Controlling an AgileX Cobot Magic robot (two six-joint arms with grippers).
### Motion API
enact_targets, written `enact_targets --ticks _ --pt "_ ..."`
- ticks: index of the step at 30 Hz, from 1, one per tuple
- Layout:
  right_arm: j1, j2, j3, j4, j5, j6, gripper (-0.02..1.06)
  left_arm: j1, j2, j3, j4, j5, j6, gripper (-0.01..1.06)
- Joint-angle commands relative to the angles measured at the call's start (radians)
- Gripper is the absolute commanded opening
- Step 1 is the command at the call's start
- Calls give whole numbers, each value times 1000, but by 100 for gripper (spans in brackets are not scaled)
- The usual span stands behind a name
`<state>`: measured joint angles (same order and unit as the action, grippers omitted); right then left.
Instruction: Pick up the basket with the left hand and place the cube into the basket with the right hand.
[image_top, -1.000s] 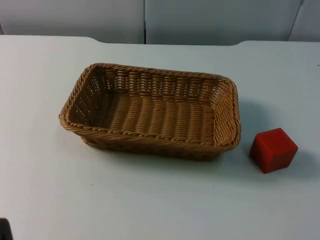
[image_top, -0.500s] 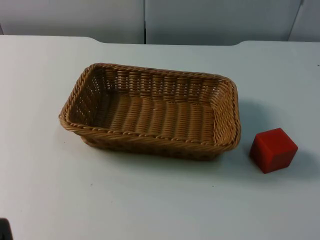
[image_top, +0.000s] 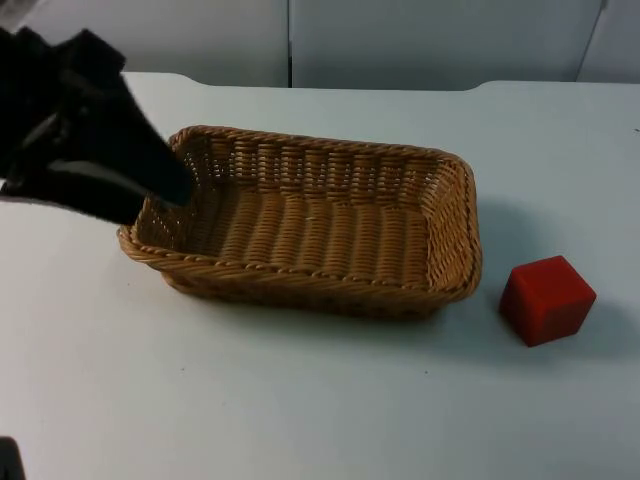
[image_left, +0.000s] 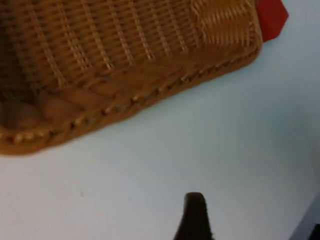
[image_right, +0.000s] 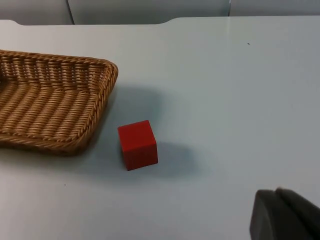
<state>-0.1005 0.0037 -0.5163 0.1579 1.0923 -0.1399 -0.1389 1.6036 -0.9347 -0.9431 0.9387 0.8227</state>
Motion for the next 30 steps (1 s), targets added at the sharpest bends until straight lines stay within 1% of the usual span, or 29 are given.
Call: enact_targets --ticks 1,2,3,7,8,12,14,16,19,22,26,27,28,29,30 --pt "4 -4 6 5 -11 3 0 -27 62 -83 65 -52 -20 66" --pt "4 -4 6 5 -11 3 0 -39 91 -123 117 -89 -45 66" --pt "4 -4 6 5 -11 3 0 -39 91 -123 117 -89 -45 66" --pt "4 -4 6 5 -11 3 0 -52 181 -237 299 -226 -132 66" --pt "4 -4 6 5 -11 3 0 -52 181 -237 299 -226 -132 66" --pt "4 -4 6 5 -11 3 0 -52 266 -306 363 -316 -132 66" --pt "4 -4 6 5 -11 3 0 -52 287 -322 376 -326 -132 66" --pt "4 -4 6 5 -11 3 0 -52 352 -356 400 -342 -132 66" --pt "4 -4 6 5 -11 3 0 -52 395 -370 408 -359 -132 66" --pt "4 -4 6 5 -11 3 0 -52 452 -370 428 -419 -132 66" --pt "4 -4 6 5 -11 3 0 -52 498 -370 428 -449 -132 64" --pt "4 -4 6 5 -11 3 0 -52 513 -370 428 -460 -132 61" --pt "4 -4 6 5 -11 3 0 -52 513 -370 428 -460 -132 61" --pt "4 -4 6 5 -11 3 0 -52 525 -370 428 -472 -132 55" --pt "4 -4 6 5 -11 3 0 -52 531 -370 428 -480 -132 42"
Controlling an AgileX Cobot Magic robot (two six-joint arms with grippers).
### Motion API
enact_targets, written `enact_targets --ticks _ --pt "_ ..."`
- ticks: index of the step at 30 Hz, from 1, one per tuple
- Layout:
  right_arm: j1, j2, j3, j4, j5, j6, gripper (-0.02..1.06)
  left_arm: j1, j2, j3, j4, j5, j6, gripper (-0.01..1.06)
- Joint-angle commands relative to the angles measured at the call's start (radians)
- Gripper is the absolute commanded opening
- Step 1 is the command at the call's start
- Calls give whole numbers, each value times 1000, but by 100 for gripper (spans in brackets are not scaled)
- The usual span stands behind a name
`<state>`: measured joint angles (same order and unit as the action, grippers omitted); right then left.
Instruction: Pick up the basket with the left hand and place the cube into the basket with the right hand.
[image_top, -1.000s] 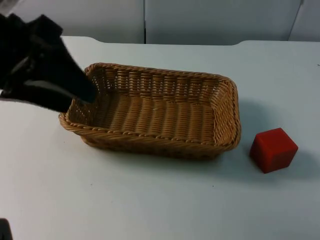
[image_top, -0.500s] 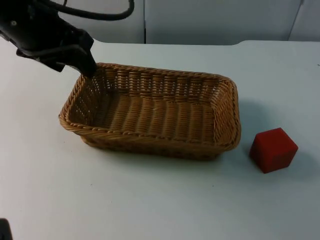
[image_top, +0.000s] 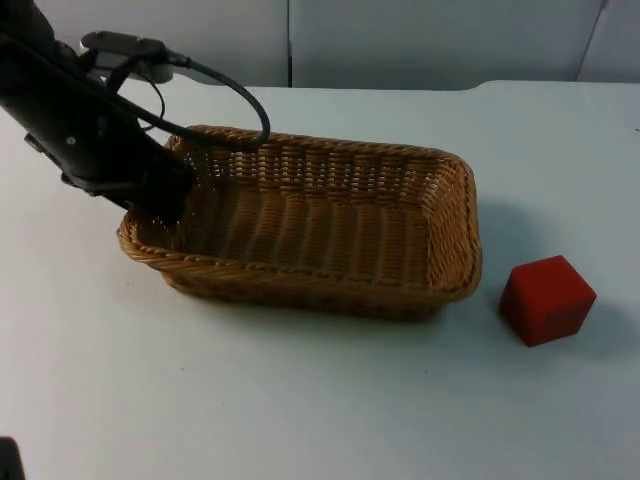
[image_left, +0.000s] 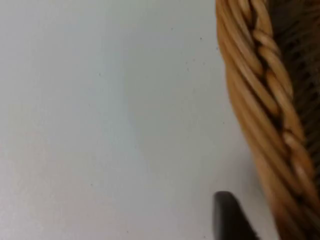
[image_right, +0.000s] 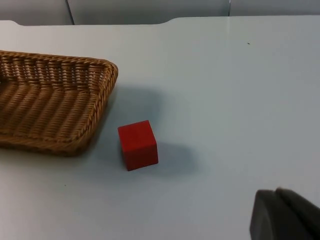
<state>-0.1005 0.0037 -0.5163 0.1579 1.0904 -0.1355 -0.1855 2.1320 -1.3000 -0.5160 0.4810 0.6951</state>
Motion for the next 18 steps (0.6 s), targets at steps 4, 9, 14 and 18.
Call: enact_targets --ticks 4,9,14,18 --pt "4 -4 6 5 -9 -1 0 -2 3 -17 -3 -20 -39 0" --pt "4 -4 6 5 -9 -1 0 27 -9 -124 1 167 -178 0" --pt "4 -4 6 5 -9 -1 0 56 -91 -151 2 279 -208 0" --pt "4 -4 6 5 -9 1 0 76 -159 -151 -1 307 -228 0"
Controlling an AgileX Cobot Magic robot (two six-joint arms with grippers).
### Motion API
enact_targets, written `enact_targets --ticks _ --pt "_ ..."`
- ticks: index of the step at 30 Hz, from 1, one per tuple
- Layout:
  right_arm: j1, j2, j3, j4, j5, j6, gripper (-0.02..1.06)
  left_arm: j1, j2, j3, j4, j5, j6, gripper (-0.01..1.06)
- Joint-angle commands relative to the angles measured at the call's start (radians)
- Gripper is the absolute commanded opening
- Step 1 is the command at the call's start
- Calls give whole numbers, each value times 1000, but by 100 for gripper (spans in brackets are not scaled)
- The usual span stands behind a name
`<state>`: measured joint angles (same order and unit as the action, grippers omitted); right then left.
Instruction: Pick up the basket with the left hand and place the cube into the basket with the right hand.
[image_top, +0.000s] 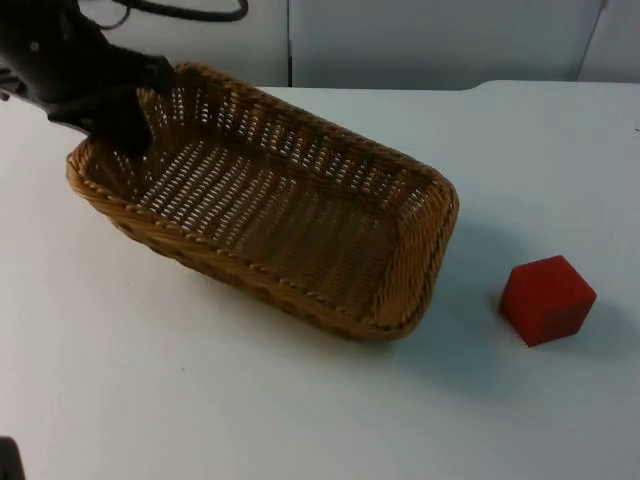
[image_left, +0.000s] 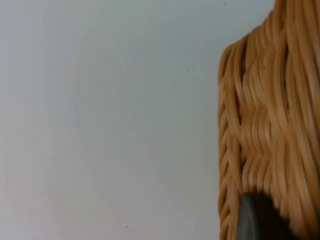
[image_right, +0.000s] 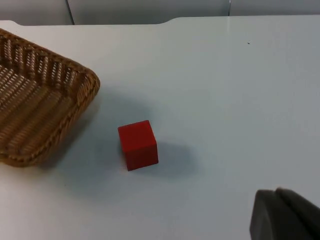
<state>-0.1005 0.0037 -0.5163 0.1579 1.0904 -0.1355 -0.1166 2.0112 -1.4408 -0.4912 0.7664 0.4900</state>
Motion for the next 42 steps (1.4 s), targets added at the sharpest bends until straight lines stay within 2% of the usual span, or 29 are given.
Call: enact_targets --ticks 1,8,38,42 --pt "4 -4 6 5 -9 1 0 10 -60 -11 -25 24 -30 0" --pt "4 -4 6 5 -9 1 0 12 -134 -11 -28 36 -57 0" --pt "4 -4 6 5 -11 1 0 12 -135 -11 -26 21 -53 0" --pt "4 -4 6 -15 -11 21 0 12 -135 -11 -26 21 -53 0"
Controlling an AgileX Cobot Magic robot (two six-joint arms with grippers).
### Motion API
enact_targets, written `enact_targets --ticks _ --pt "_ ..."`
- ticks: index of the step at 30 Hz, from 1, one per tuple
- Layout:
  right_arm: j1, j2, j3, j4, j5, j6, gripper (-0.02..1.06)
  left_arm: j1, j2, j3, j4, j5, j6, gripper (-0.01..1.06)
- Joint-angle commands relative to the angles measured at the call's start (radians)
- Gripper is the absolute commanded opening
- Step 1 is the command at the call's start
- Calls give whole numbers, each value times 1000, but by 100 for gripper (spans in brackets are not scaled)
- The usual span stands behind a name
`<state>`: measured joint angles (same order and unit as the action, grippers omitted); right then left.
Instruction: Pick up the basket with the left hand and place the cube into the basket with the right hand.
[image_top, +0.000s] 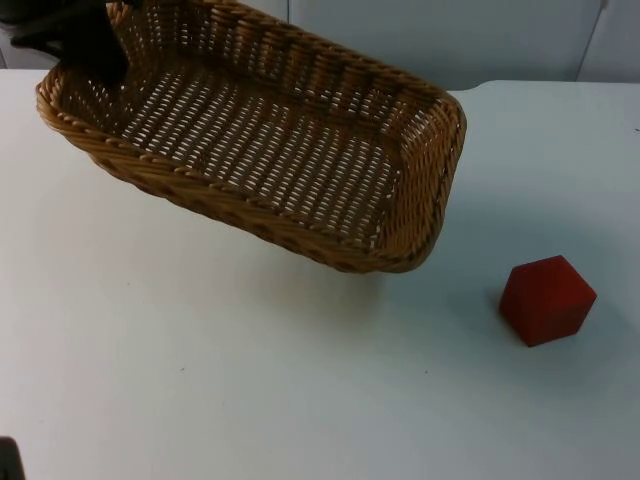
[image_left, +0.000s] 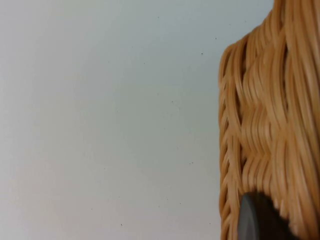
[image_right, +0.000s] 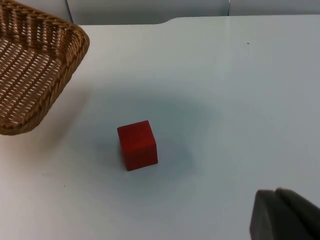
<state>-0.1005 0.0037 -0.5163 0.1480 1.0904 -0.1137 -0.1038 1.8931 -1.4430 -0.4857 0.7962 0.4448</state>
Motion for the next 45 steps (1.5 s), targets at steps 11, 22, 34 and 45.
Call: enact_targets --ticks 11,22,34,45 --pt "4 311 -25 -308 -354 105 0 -1 -17 -8 -31 -11 -8 0" --pt "4 1118 -119 -245 -533 152 60 -1 -17 -8 -29 -11 -8 0" --pt "251 1639 -382 -168 -557 -24 101 -1 -17 -8 -29 -13 -8 0" --pt "394 1808 -525 -31 -576 -16 101 -1 -17 -8 -29 -13 -8 0"
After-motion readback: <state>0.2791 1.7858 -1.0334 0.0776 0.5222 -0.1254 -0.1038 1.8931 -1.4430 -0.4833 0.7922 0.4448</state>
